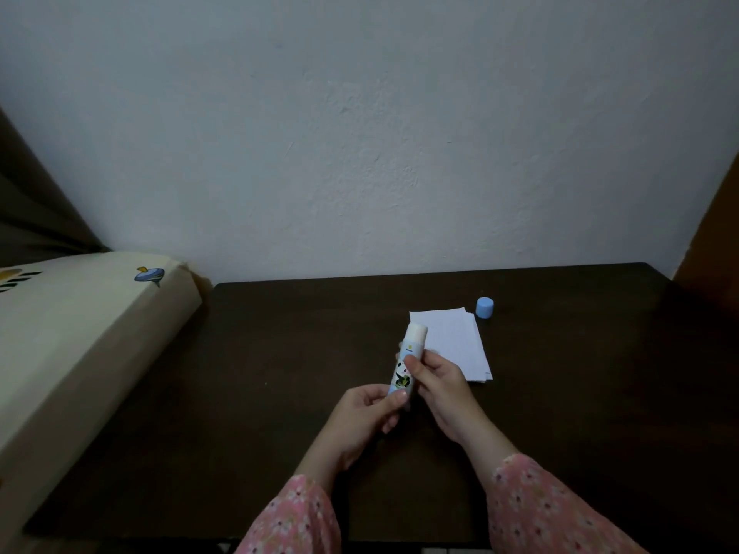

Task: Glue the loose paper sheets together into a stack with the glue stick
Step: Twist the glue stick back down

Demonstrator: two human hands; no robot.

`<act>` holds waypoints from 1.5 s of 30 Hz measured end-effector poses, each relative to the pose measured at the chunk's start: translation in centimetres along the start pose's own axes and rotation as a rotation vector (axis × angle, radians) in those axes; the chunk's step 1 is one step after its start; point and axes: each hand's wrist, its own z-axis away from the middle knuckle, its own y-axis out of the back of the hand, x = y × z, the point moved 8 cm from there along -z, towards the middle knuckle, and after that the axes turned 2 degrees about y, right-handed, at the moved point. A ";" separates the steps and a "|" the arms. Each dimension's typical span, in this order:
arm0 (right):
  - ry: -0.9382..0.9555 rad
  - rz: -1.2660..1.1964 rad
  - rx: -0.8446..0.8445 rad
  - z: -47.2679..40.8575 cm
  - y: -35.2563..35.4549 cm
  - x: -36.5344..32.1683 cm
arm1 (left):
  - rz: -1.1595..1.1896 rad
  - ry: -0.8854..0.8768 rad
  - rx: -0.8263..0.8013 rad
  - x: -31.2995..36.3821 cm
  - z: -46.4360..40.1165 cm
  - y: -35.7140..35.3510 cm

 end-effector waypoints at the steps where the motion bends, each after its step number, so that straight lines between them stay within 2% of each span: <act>1: 0.000 -0.043 -0.007 0.0 0.0 0.2 | -0.028 0.002 -0.015 -0.2 0.0 -0.1; 8: 0.052 -0.216 0.054 0.0 0.6 0.0 | 0.039 -0.044 0.055 0.1 -0.1 0.0; 20: 0.038 -0.244 0.078 0.1 0.8 0.1 | 0.052 0.047 0.035 -0.1 0.1 -0.2; 25: 0.035 -0.291 0.077 0.1 0.9 0.1 | 0.022 -0.023 0.080 0.2 0.3 -0.2; 37: 0.016 -0.296 0.077 -0.1 1.1 0.4 | 0.056 0.057 0.058 -0.4 -0.1 -0.2; 45: 0.034 -0.269 0.070 0.3 0.8 0.1 | 0.026 -0.007 0.077 -0.3 0.2 0.2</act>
